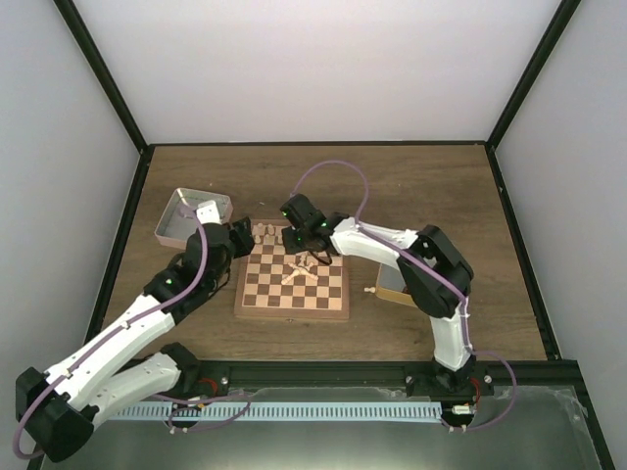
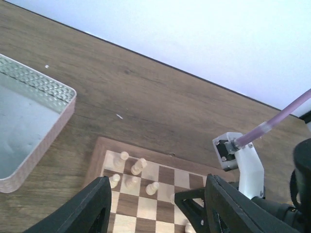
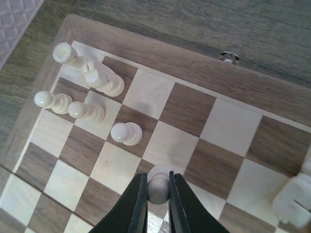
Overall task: Set up the chess pieces on the board
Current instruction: Place the chess piece on the chessboard.
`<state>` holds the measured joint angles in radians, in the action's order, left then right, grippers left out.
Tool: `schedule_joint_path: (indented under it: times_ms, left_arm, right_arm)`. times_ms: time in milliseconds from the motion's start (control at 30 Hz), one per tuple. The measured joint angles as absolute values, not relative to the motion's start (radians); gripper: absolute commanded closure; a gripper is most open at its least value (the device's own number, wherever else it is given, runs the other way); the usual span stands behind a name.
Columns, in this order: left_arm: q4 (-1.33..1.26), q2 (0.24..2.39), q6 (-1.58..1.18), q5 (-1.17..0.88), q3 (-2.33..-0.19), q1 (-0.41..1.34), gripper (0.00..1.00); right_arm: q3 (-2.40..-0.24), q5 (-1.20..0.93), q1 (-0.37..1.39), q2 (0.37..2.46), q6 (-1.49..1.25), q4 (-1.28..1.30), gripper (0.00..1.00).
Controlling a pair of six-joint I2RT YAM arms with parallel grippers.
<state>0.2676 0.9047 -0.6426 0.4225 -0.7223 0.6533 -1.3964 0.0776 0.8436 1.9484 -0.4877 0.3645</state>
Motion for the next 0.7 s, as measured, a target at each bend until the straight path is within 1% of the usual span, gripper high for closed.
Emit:
schedule_joint_path:
  times_ms: [200,367,567,700]
  left_arm:
    - [0.278,0.875,-0.632,0.466,-0.701,0.648,0.44]
    - [0.281,0.882,-0.626,0.467,-0.690,0.646,0.44]
    - [0.281,0.891,-0.624,0.465,-0.690,0.642,0.44]
    - [0.281,0.895,-0.624,0.460,-0.690,0.641,0.44]
  right_arm:
    - [-1.466,0.113,0.859,2.030,-0.434,0.396,0.90]
    - [-1.475,0.134,0.861,2.039,-0.419,0.406,0.89]
    - [-1.482,0.152,0.861,2.049,-0.405,0.410,0.86]
    - [-1.486,0.150,0.861,2.052,-0.400,0.411,0.82]
